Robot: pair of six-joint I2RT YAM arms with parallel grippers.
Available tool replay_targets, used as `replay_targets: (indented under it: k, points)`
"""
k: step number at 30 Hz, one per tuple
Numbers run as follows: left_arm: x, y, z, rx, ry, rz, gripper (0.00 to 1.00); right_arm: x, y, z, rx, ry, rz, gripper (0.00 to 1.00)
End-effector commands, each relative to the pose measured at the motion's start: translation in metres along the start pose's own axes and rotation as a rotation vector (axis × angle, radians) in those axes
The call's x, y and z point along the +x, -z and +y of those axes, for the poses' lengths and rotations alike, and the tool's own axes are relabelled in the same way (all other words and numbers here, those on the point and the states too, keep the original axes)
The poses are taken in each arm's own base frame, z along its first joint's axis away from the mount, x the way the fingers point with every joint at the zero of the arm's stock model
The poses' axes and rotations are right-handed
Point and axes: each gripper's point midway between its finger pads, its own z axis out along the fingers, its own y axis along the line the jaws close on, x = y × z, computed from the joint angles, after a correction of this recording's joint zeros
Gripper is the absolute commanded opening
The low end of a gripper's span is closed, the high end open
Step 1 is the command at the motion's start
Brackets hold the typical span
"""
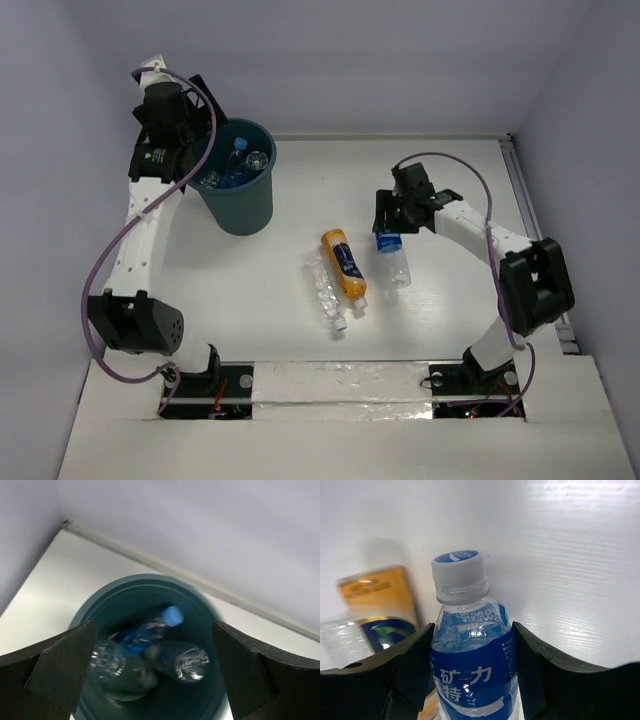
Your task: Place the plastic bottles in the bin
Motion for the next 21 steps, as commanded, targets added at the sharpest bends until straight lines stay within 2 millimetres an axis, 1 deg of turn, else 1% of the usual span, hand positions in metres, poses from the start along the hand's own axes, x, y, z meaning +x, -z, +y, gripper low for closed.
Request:
replay_targets:
  k: [1, 2, 3, 4, 5, 6, 7, 8, 9, 10, 11, 12, 13, 14, 15, 16, 17, 18, 19, 20, 21]
  points:
    - [-0.049, 0.047, -0.033, 0.160, 0.079, -0.102, 0.97, -0.057, 0.062, 0.016, -0.015, 0.011, -0.196, 0.57]
    - [-0.053, 0.058, -0.034, 0.179, 0.090, -0.111, 0.95, -0.071, 0.078, 0.026, -0.051, 0.007, -0.239, 0.57]
    - [-0.048, 0.068, -0.044, 0.217, 0.090, -0.103, 0.88, -0.079, 0.093, 0.038, -0.107, -0.005, -0.265, 0.57]
    - [-0.027, 0.069, -0.047, 0.235, 0.092, -0.057, 0.85, -0.090, 0.116, 0.055, -0.191, -0.006, -0.311, 0.57]
    - [-0.028, 0.086, -0.051, 0.270, 0.102, -0.071, 0.78, -0.108, 0.138, 0.068, -0.245, -0.014, -0.369, 0.57]
    - [-0.017, 0.096, -0.060, 0.306, 0.104, -0.051, 0.65, -0.119, 0.155, 0.086, -0.308, -0.029, -0.413, 0.57]
    - [0.009, 0.094, -0.059, 0.311, 0.099, 0.004, 0.58, -0.126, 0.169, 0.101, -0.366, -0.025, -0.435, 0.57]
    - [0.012, 0.110, -0.061, 0.343, 0.124, 0.002, 0.49, -0.131, 0.179, 0.117, -0.412, -0.018, -0.450, 0.57]
    - [0.040, 0.111, -0.060, 0.351, 0.122, 0.062, 0.31, -0.151, 0.204, 0.137, -0.483, -0.036, -0.512, 0.57]
    - [0.049, 0.115, -0.058, 0.363, 0.134, 0.082, 0.24, -0.157, 0.213, 0.152, -0.540, -0.038, -0.522, 0.57]
    - [0.055, 0.131, -0.062, 0.413, 0.145, 0.093, 0.17, -0.164, 0.211, 0.165, -0.574, -0.053, -0.524, 0.57]
    - [0.080, 0.130, -0.054, 0.401, 0.161, 0.148, 0.06, -0.180, 0.234, 0.189, -0.658, -0.080, -0.575, 0.57]
    - [0.091, 0.135, -0.054, 0.415, 0.168, 0.175, 0.02, -0.186, 0.240, 0.202, -0.699, -0.090, -0.586, 0.57]
    - [0.095, 0.146, -0.048, 0.417, 0.184, 0.176, 0.00, -0.194, 0.245, 0.215, -0.734, -0.106, -0.600, 0.57]
    - [0.101, 0.150, -0.043, 0.411, 0.205, 0.185, 0.00, -0.196, 0.233, 0.234, -0.764, -0.144, -0.569, 0.57]
    - [0.121, 0.149, -0.032, 0.384, 0.207, 0.216, 0.00, -0.216, 0.258, 0.248, -0.820, -0.163, -0.646, 0.57]
    - [0.124, 0.158, -0.025, 0.375, 0.215, 0.215, 0.00, -0.225, 0.262, 0.259, -0.847, -0.186, -0.664, 0.57]
    - [0.130, 0.161, -0.019, 0.362, 0.224, 0.222, 0.00, -0.234, 0.245, 0.272, -0.865, -0.236, -0.654, 0.57]
    - [0.148, 0.161, -0.011, 0.334, 0.247, 0.258, 0.00, -0.250, 0.266, 0.284, -0.901, -0.275, -0.714, 0.57]
    - [0.152, 0.167, -0.006, 0.330, 0.265, 0.263, 0.00, -0.260, 0.266, 0.290, -0.907, -0.317, -0.735, 0.57]
    - [0.160, 0.169, -0.002, 0.325, 0.281, 0.276, 0.00, -0.269, 0.265, 0.297, -0.924, -0.377, -0.747, 0.57]
